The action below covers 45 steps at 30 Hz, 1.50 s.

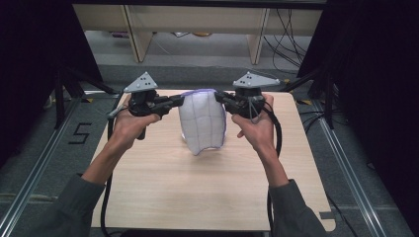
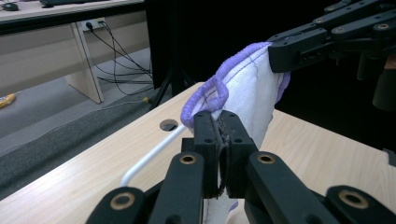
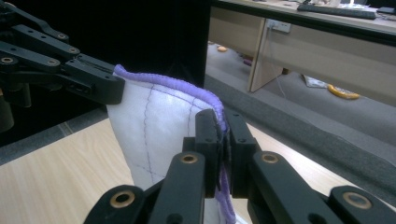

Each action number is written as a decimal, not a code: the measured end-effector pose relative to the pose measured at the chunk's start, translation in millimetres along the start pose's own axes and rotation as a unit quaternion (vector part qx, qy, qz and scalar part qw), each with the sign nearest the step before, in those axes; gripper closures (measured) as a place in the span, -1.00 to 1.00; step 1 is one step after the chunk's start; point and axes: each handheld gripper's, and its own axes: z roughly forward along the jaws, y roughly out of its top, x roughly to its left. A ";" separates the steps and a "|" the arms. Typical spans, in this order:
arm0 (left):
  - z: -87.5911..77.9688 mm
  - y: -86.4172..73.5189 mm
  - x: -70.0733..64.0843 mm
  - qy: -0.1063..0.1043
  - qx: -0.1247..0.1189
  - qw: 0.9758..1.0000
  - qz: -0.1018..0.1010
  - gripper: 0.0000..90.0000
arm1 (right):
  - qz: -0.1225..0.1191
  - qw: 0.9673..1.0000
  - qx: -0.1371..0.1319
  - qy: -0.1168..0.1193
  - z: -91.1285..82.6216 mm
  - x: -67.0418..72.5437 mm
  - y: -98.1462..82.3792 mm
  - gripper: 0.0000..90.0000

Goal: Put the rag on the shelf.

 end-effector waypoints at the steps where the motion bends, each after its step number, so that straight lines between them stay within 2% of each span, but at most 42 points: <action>1: 0.7 1.6 1.2 0.002 0.001 1.000 0.000 0.92 | 0.002 1.000 0.002 -0.003 1.0 -0.9 2.1 0.92; 3: 2.7 5.1 3.8 0.008 -0.001 1.000 0.000 0.92 | -0.006 1.000 -0.002 -0.006 2.9 -3.7 4.9 0.92; 7: 6.8 13.1 8.6 0.016 0.000 1.000 0.002 0.92 | -0.002 1.000 -0.003 -0.005 6.9 -6.9 10.6 0.92; 10: 9.7 17.4 12.2 0.020 -0.001 1.000 -0.003 0.92 | 0.010 1.000 -0.004 -0.006 9.7 -10.1 14.4 0.92; 11: 10.8 18.6 13.2 0.021 -0.003 1.000 -0.004 0.92 | 0.002 1.000 -0.007 -0.007 11.0 -11.9 15.6 0.92; 13: 12.1 21.5 15.3 0.023 -0.003 1.000 -0.003 0.92 | 0.013 1.000 -0.006 -0.008 11.5 -13.0 17.7 0.92; 16: 13.3 26.1 17.1 0.028 0.002 1.000 0.002 0.92 | 0.003 1.000 -0.015 -0.011 12.0 -18.2 21.9 0.92; 17: 13.6 28.6 17.8 0.027 -0.002 1.000 0.000 0.92 | 0.011 1.000 -0.013 -0.010 11.8 -18.2 23.4 0.92; 19: 14.7 33.7 18.4 0.029 -0.003 1.000 0.003 0.92 | 0.008 1.000 -0.022 -0.007 12.2 -22.0 27.4 0.92; 20: 15.9 36.9 19.0 0.031 -0.005 1.000 0.004 0.92 | 0.018 1.000 -0.018 -0.009 12.0 -22.0 29.2 0.92; 21: 16.3 38.9 19.3 0.033 -0.005 0.999 0.007 0.92 | 0.010 1.000 -0.021 -0.012 12.6 -24.0 31.9 0.92; 25: 18.9 48.6 24.1 0.044 -0.007 0.999 0.012 0.92 | 0.007 0.999 -0.032 -0.014 15.0 -27.5 38.9 0.92; 27: 20.3 51.6 26.7 0.046 -0.013 0.999 0.004 0.92 | 0.018 0.999 -0.029 -0.016 16.9 -29.5 41.9 0.92; 29: 22.0 53.8 28.3 0.045 -0.013 0.999 0.002 0.92 | 0.017 0.999 -0.031 -0.017 19.2 -33.7 44.6 0.92; 30: 24.0 55.7 30.4 0.045 -0.014 0.999 0.014 0.92 | 0.012 0.999 -0.033 -0.023 20.2 -35.5 45.4 0.92; 31: 24.9 56.2 31.0 0.047 -0.012 0.999 0.013 0.92 | 0.021 0.999 -0.028 -0.020 22.2 -37.3 47.0 0.92; 34: 29.9 58.0 35.2 0.053 -0.005 0.999 0.003 0.92 | 0.024 0.999 -0.023 -0.025 26.4 -41.0 49.7 0.92; 35: 31.6 58.5 37.0 0.054 -0.006 0.999 0.001 0.92 | 0.033 0.999 -0.016 -0.024 27.5 -41.3 50.9 0.92; 39: 38.2 59.8 45.4 0.060 -0.004 0.998 -0.010 0.92 | 0.033 0.999 -0.013 -0.029 35.7 -45.2 55.1 0.92; 40: 39.1 59.9 47.0 0.061 -0.005 0.998 -0.012 0.92 | 0.043 0.999 -0.009 -0.031 38.1 -45.9 56.6 0.91; 42: 42.2 59.8 52.0 0.065 -0.008 0.998 -0.021 0.92 | 0.037 0.999 -0.012 -0.032 42.4 -49.7 58.2 0.91; 45: 46.9 59.1 57.0 0.066 -0.017 0.997 -0.035 0.92 | 0.048 0.998 -0.013 -0.035 49.4 -54.5 60.1 0.91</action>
